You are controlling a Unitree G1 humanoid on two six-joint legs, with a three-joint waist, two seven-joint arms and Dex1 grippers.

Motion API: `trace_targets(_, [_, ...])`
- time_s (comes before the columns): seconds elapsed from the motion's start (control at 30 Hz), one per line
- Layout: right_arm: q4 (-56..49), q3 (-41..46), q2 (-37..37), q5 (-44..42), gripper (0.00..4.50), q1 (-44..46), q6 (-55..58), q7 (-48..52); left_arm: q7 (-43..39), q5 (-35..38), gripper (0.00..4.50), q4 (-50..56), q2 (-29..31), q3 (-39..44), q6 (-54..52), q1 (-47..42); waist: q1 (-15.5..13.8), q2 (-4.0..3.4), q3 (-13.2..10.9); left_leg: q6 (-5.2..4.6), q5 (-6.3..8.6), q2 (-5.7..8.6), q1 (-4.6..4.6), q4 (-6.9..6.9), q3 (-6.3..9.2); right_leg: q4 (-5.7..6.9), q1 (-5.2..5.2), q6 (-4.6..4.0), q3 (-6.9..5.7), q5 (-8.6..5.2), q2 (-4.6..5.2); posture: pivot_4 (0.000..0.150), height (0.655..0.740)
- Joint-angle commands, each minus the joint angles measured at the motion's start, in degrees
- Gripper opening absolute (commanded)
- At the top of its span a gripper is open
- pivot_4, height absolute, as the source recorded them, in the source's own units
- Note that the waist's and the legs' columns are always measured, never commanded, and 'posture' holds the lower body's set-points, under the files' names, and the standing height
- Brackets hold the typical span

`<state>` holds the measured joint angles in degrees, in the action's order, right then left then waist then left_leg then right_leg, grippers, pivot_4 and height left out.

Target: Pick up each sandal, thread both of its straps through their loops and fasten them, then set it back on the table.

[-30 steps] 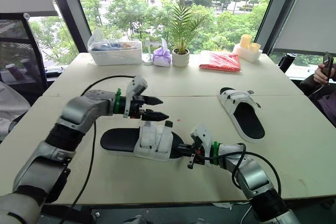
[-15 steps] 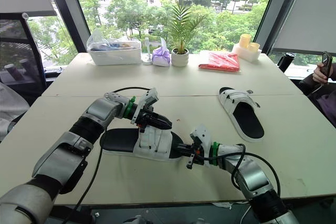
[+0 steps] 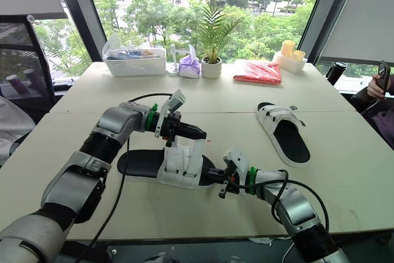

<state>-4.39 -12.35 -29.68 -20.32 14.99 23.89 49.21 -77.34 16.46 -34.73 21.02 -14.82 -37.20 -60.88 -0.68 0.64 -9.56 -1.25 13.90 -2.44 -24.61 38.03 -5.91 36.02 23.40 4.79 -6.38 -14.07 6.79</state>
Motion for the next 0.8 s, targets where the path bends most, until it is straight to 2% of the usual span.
trace_targets(0.03, [2.9, -0.6, -0.4, 3.0, 0.0, -1.7, 1.8, -1.7, 1.9, -3.2, 0.06, -3.6, 0.2, 0.2, 5.2, -0.5, 0.0, 0.0, 0.0, 0.0, 0.0, 0.0, 0.0, 0.0, 0.0, 0.0, 0.0, 0.0, 0.0, 0.0, 0.0, 0.15, 0.74])
trace_targets(0.23, [2.1, 0.0, -0.6, 2.6, 0.0, -1.8, 2.1, -2.0, 5.7, -10.7, 0.06, -14.7, -1.4, -2.2, 17.2, -0.9, -0.1, 0.01, 0.0, 0.0, 0.0, 0.0, 0.0, 0.0, 0.0, -0.01, 0.0, -0.05, 0.0, -0.02, 0.01, 0.15, 0.74])
trace_targets(0.27, [1.8, 0.1, -0.6, 2.5, 0.0, -1.9, 2.2, -2.1, 5.4, -10.9, 0.7, -16.0, -1.6, -2.1, 18.1, -1.1, -0.1, 0.01, 0.0, 0.0, 0.0, 0.0, 0.01, 0.0, 0.01, -0.01, -0.01, -0.06, -0.01, -0.03, 0.01, 0.15, 0.74])
trace_targets(0.33, [0.6, 1.0, -1.0, 1.7, 0.0, -2.4, 2.6, -2.3, 3.8, -9.8, 1.45, -17.2, -2.3, -0.7, 17.6, -1.7, -0.1, 0.0, 0.0, 0.0, 0.0, 0.0, 0.02, 0.0, 0.0, -0.01, -0.01, -0.06, -0.01, -0.03, 0.02, 0.15, 0.74])
trace_targets(0.43, [-0.8, 2.4, -1.5, 1.0, 0.0, -2.9, 3.4, -2.7, 4.3, -9.3, 3.01, -18.1, -3.2, 1.3, 17.6, -2.6, -0.2, 0.01, 0.0, -0.04, 0.03, 0.0, -0.11, 0.01, 0.02, -0.01, 0.07, -0.01, -0.03, 0.0, 0.03, 0.15, 0.74])
trace_targets(0.53, [-2.8, 5.1, -3.1, 0.2, 0.0, -3.3, 4.3, -2.8, 10.0, -6.7, 4.46, -9.4, -1.6, 6.7, 15.5, -1.8, -0.2, 0.02, 0.0, -0.09, 0.05, 0.03, -0.47, 0.09, 0.04, 0.0, 0.32, 0.12, -0.04, 0.07, 0.03, 0.15, 0.74])
trace_targets(0.6, [-5.2, 7.7, -3.9, -1.6, 0.0, -3.9, 5.7, -3.1, 11.9, -3.4, 4.46, 1.1, 0.5, 10.6, 10.0, 1.9, -0.2, 0.03, 0.0, -0.11, 0.03, 0.04, -0.93, 0.21, 0.05, 0.1, 0.75, 0.15, -0.04, 0.1, 0.03, 0.15, 0.74])
trace_targets(0.73, [-11.8, 14.0, -5.4, -7.2, 0.0, -5.3, 10.4, -3.4, 13.8, 3.5, 4.46, 24.1, 6.6, 14.8, -5.7, 12.4, 0.2, -0.03, 0.0, -0.09, 0.02, 0.04, -0.88, 0.17, -0.03, 0.11, 0.76, 0.25, 0.0, 0.14, 0.03, 0.15, 0.74])
trace_targets(0.8, [-15.8, 17.9, -7.0, -11.0, 0.0, -5.9, 13.8, -3.4, 13.6, 8.8, 4.46, 36.2, 11.9, 17.4, -15.4, 19.7, 0.4, -0.09, -0.1, -0.05, 0.0, 0.02, -0.84, 0.12, -0.03, 0.13, 0.77, 0.26, 0.0, 0.14, 0.0, 0.15, 0.74])
